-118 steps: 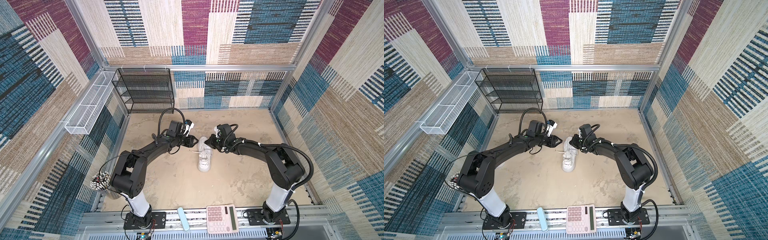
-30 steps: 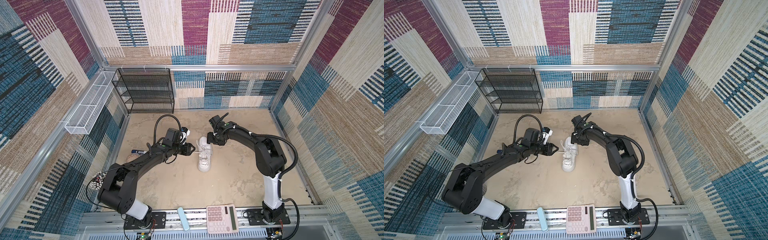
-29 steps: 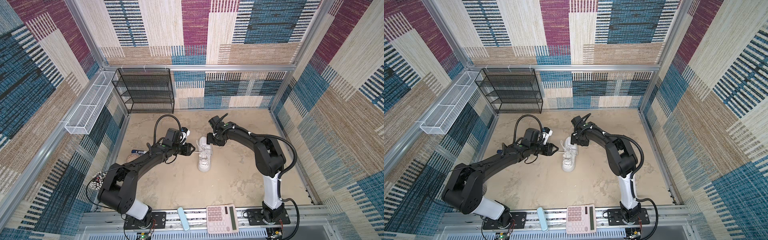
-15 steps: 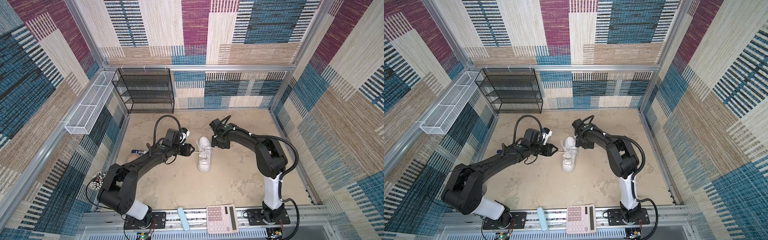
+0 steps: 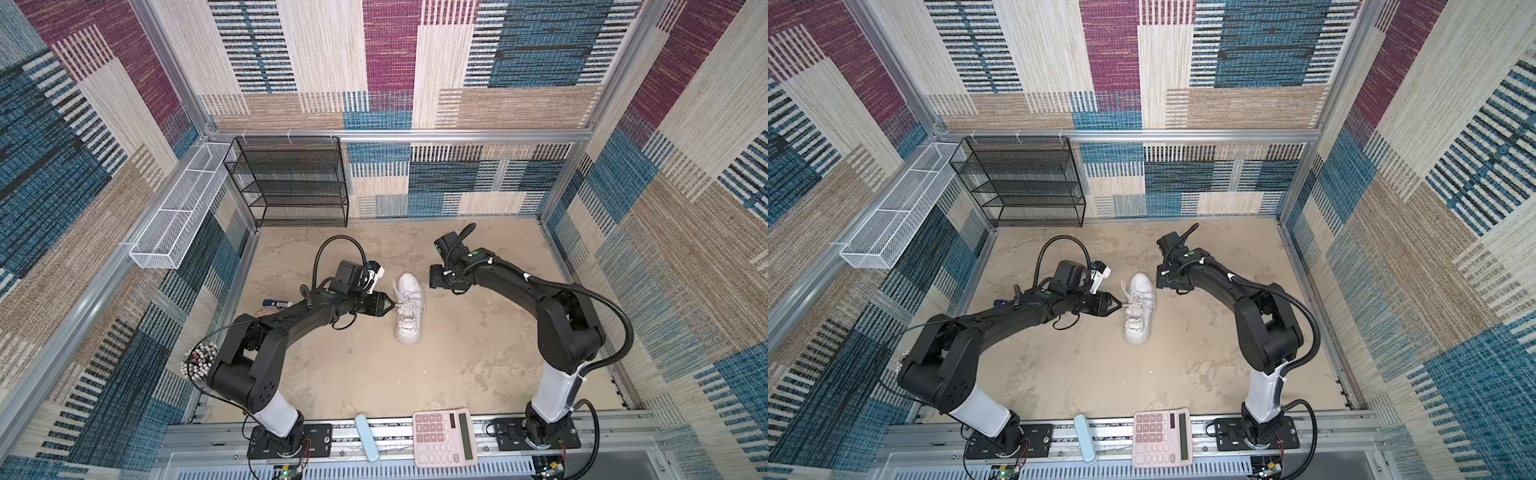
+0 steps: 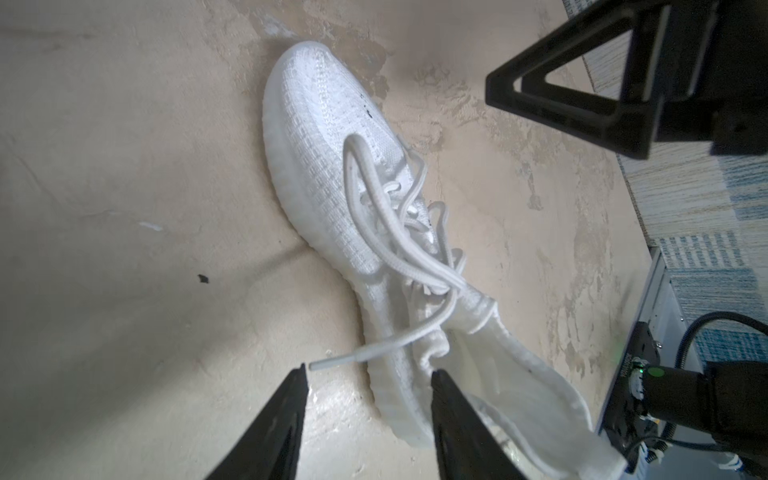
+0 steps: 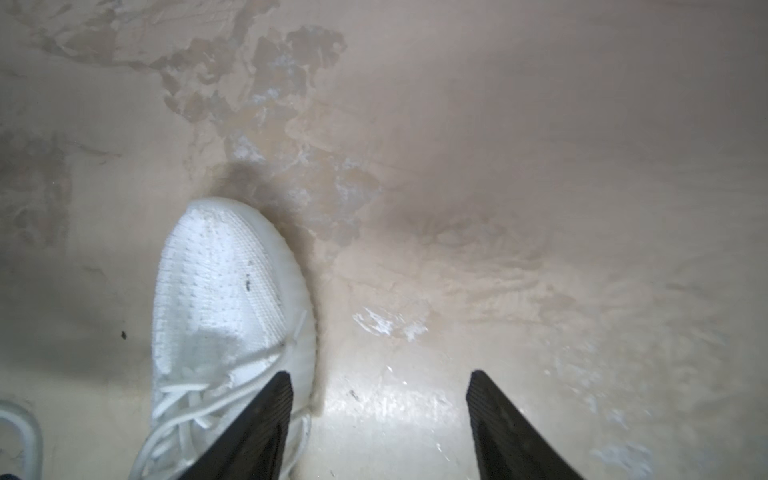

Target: Tie the shoes

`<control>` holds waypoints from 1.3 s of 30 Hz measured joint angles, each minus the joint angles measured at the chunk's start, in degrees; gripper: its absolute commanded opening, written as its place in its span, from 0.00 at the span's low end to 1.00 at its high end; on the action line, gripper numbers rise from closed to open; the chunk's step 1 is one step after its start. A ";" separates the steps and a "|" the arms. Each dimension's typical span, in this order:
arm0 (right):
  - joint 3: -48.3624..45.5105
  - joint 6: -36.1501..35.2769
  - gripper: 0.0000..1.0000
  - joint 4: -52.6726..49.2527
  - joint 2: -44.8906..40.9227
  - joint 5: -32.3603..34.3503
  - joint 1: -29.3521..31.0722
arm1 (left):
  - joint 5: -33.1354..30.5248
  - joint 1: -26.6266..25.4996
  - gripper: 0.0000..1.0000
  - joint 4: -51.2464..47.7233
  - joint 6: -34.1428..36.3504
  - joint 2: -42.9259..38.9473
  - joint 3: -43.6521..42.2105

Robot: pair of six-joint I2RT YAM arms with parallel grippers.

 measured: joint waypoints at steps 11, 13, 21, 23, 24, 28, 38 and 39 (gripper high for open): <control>2.82 0.61 0.65 1.99 8.44 -11.02 0.11 | 0.39 0.00 0.52 0.39 0.00 0.13 0.22; 2.34 1.16 0.65 1.64 8.48 -10.21 0.11 | 0.37 0.00 0.52 0.37 0.00 0.02 0.22; 1.11 3.50 0.67 0.66 7.89 -5.53 0.11 | 0.26 0.00 0.52 -0.02 0.02 -0.09 0.50; 0.66 4.04 0.68 0.37 7.63 -4.90 -0.28 | 0.24 0.00 0.52 -0.02 0.02 -0.09 0.50; 0.48 4.13 0.68 0.26 7.50 -4.87 -0.59 | 0.24 0.00 0.52 -0.02 0.02 -0.09 0.50; -0.39 4.31 0.70 -0.70 6.08 -4.26 -1.95 | 0.26 0.00 0.52 -0.02 0.02 -0.09 0.52; -5.20 -6.82 0.68 3.37 -5.64 -6.23 -2.47 | 1.36 0.11 0.52 1.49 -0.44 2.62 1.84; -6.40 -8.87 0.65 4.85 -7.08 -7.96 -2.45 | 1.77 0.11 0.52 1.70 -0.46 3.08 2.23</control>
